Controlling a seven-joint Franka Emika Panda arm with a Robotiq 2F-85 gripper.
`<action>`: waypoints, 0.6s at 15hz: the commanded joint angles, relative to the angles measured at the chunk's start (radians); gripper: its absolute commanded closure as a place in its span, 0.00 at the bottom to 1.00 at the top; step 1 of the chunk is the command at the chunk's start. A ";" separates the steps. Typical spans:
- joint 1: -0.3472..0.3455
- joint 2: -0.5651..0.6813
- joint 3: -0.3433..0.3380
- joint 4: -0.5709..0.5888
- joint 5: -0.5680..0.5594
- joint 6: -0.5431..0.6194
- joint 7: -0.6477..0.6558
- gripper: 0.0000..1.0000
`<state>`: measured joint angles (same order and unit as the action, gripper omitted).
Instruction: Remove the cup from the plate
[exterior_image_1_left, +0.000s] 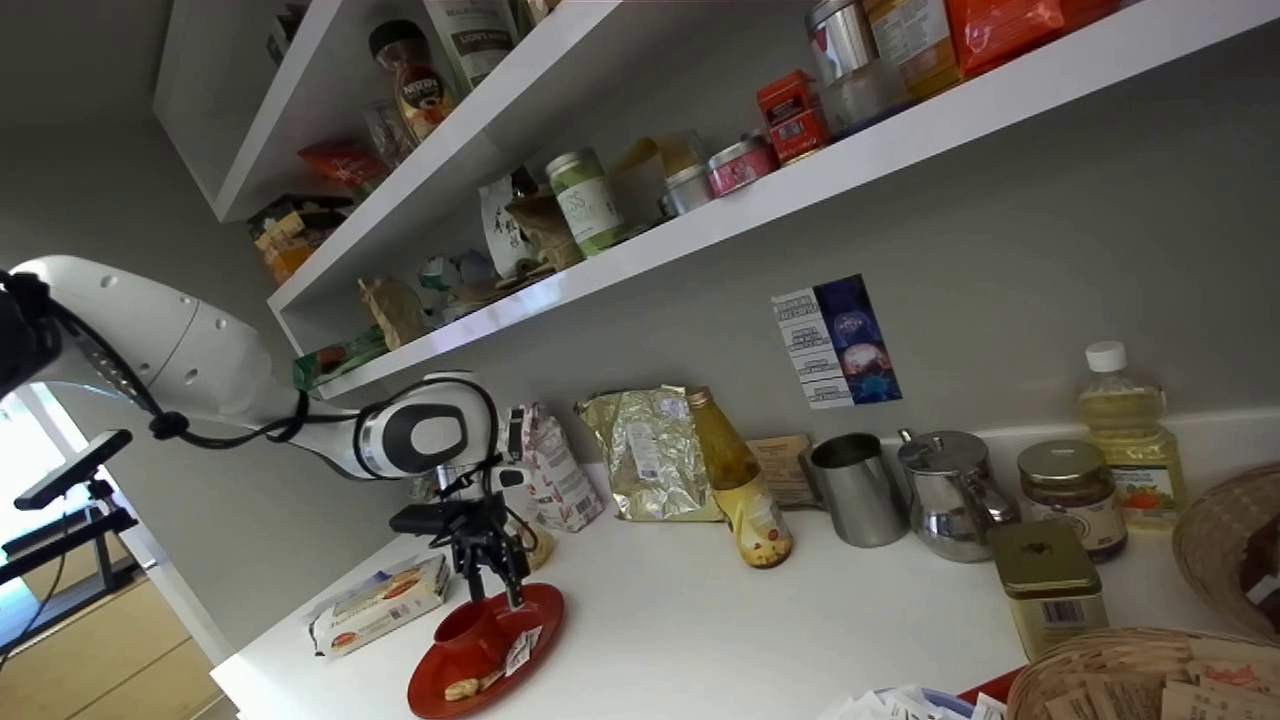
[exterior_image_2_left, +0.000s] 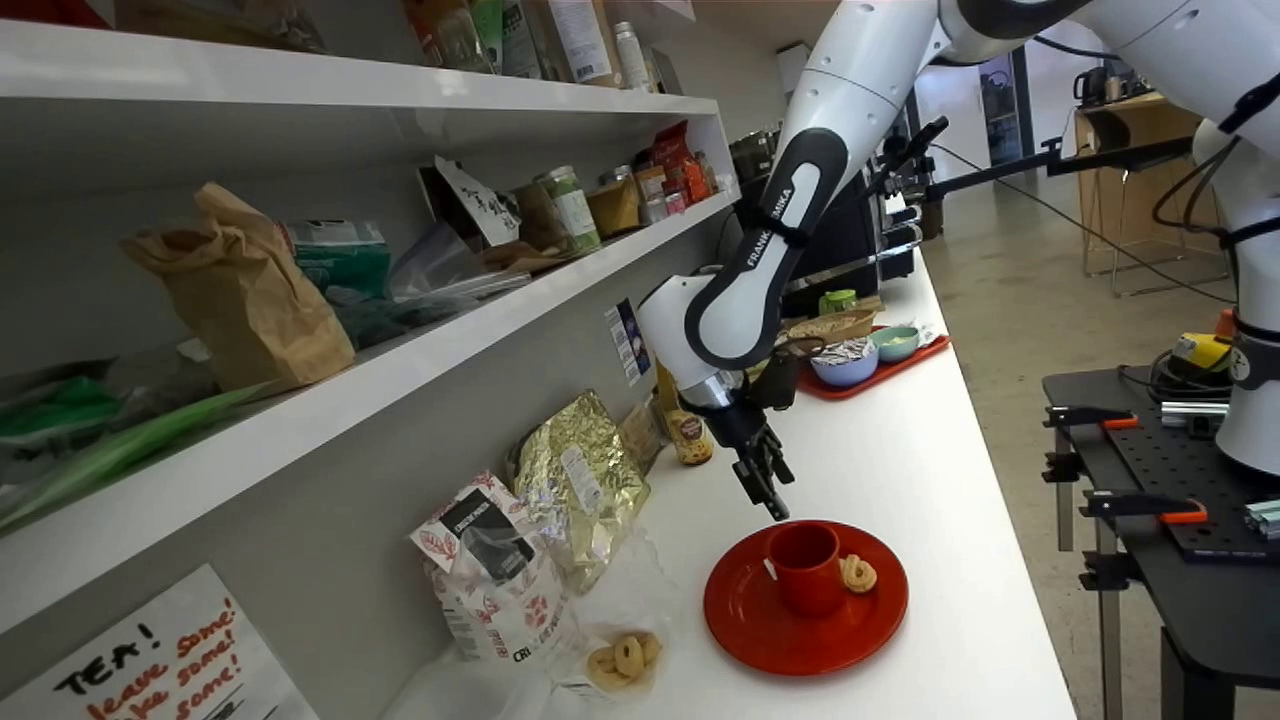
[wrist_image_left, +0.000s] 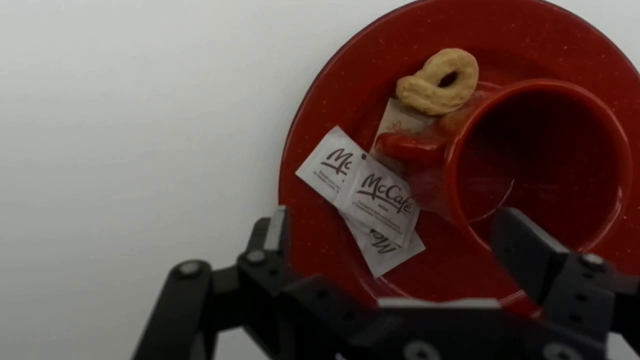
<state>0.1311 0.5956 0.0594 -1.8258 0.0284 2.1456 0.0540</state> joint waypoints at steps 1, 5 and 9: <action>0.003 0.046 -0.003 0.065 -0.016 -0.035 0.012 0.00; 0.016 0.076 0.002 0.078 -0.025 -0.054 0.011 0.00; 0.033 0.100 0.004 0.087 -0.040 -0.073 0.012 0.00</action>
<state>0.1508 0.6623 0.0619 -1.7861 0.0130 2.1144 0.0539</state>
